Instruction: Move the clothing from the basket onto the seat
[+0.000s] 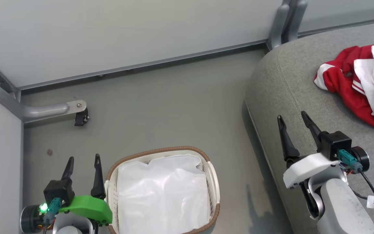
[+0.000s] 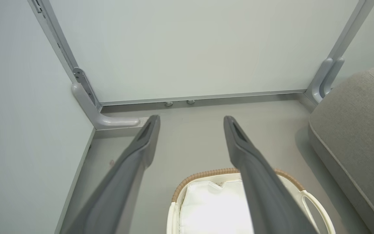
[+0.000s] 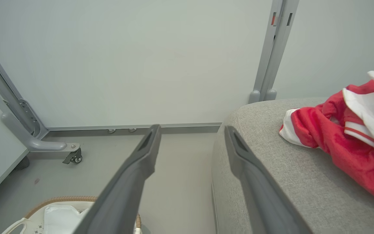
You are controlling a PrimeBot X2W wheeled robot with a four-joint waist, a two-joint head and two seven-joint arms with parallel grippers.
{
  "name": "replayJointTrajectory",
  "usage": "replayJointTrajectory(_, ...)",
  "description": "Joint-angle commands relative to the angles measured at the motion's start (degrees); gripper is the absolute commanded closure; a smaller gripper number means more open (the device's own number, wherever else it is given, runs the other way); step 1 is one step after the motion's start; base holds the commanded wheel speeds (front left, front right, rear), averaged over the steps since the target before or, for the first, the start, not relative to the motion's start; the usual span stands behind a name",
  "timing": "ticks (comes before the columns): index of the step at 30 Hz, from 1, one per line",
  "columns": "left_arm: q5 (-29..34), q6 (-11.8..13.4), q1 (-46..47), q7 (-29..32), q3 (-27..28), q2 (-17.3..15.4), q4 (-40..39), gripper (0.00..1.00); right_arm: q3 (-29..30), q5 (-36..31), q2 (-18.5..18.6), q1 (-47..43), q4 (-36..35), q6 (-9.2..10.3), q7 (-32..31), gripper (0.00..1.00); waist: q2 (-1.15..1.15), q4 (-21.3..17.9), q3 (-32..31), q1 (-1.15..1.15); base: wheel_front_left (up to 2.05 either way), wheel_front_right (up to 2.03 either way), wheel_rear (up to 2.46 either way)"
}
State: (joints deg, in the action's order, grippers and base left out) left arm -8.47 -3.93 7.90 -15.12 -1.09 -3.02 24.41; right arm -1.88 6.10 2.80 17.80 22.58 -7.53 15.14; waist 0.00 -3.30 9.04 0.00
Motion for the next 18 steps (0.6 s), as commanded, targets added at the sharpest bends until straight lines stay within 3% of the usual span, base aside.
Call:
replayJointTrajectory(1, 0.7, 0.2, -1.1, 0.0, 0.6, -0.1, -0.1, 0.0, 0.1, 0.4, 0.3, -1.6, 0.3, 0.08, 0.0, 0.0, 0.0, 1.3, -2.1, 0.0, 0.0, 0.0, 0.0)
replayJointTrajectory(15, -4.3, -1.6, -7.8, 0.0, 2.3, 0.1, 0.7, 0.0, 0.6, 0.5, 0.3, -8.5, 1.3, 0.08, 0.0, 0.0, 0.0, 1.1, -6.2, 0.0, 0.0, 0.0, 0.0)
replayJointTrajectory(16, -4.3, -1.4, -7.1, 0.0, 2.3, 0.1, 0.7, 1.0, 0.5, 0.1, 0.0, -8.0, 1.3, 0.0, 0.0, 1.0, 0.0, 1.1, -6.1, 0.0, 0.0, 0.0, 0.0)
replayJointTrajectory(18, -4.6, -1.4, -7.1, 0.1, 2.3, 0.2, 1.7, 1.0, 0.5, 0.2, -0.2, -8.2, 2.2, 0.0, -0.1, 1.0, 0.0, 1.1, -6.2, 0.0, 0.0, 0.0, 0.0)
